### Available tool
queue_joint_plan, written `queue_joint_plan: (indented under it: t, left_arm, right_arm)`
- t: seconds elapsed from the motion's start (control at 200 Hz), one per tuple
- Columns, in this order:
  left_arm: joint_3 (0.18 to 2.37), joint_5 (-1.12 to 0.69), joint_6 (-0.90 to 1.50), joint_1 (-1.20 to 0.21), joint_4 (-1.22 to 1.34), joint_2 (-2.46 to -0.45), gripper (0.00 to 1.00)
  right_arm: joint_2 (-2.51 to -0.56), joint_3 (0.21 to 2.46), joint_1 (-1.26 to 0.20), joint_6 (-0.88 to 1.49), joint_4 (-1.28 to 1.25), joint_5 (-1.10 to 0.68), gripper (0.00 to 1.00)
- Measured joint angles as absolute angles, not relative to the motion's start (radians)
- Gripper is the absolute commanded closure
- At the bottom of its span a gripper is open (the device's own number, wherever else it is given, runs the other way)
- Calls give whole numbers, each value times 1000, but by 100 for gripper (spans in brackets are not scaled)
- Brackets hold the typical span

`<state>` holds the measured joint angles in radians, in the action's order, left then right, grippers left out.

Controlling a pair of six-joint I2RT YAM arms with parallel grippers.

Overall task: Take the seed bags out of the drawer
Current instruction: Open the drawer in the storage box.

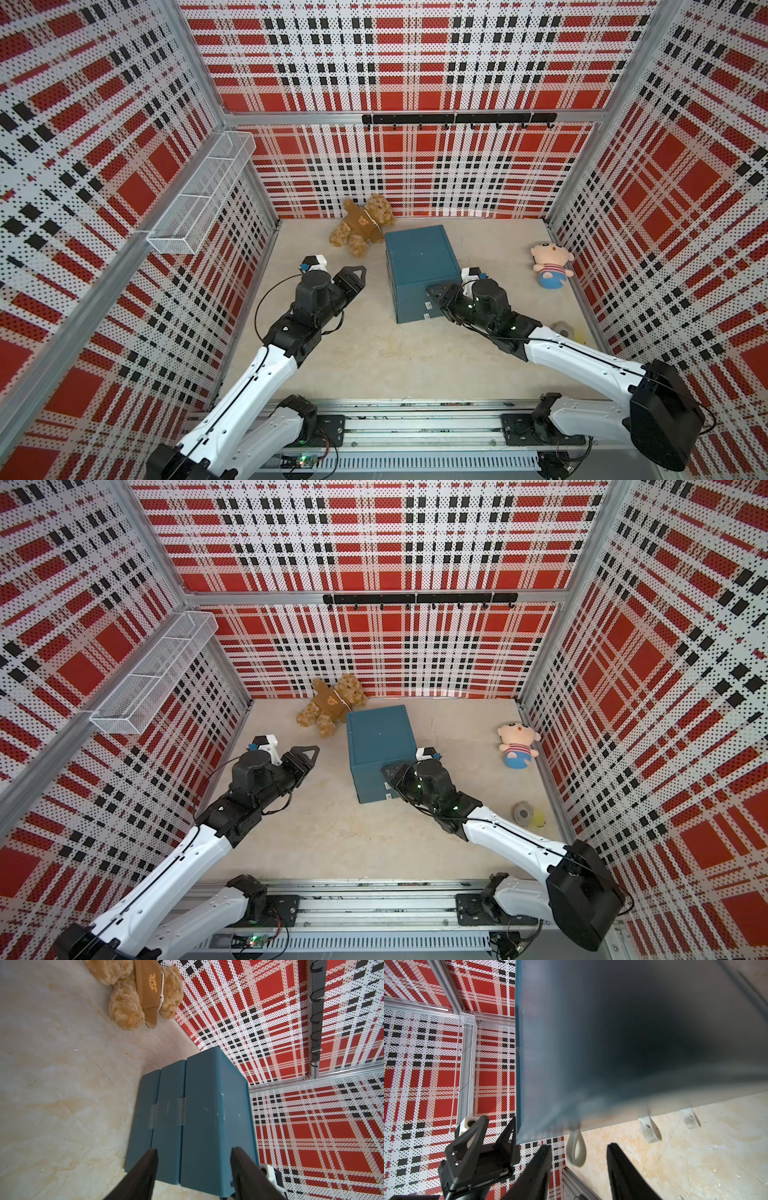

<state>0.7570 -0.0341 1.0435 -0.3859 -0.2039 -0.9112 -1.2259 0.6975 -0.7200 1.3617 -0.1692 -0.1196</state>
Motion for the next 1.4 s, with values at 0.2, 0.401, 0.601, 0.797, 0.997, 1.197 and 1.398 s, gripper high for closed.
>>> queue_joint_plan:
  t: [0.2, 0.401, 0.601, 0.797, 0.997, 1.197, 1.398]
  left_arm:
    - [753, -46, 1043, -374, -211, -896, 38]
    - [741, -49, 1043, -360, -219, -871, 38]
    - [739, -53, 1043, -352, -234, -857, 38]
    - [739, -57, 1043, -348, -245, -855, 38]
    - [739, -65, 1044, -348, -262, -846, 38]
    - [739, -71, 1047, -347, -264, -831, 38]
    - [734, -78, 1051, -347, -267, -825, 38]
  right_arm:
    - [-1252, 698, -720, 1382, -216, -118, 55]
    - [-1274, 702, -720, 1391, -247, -118, 63]
    - [-1303, 707, -724, 1405, -283, -118, 80]
    - [-1307, 722, -722, 1401, -264, -120, 96]
    - [-1301, 738, -671, 1373, -215, -166, 100]
    - [-1286, 779, -562, 1308, -105, -233, 100]
    - [-1286, 813, -487, 1243, -27, -284, 100]
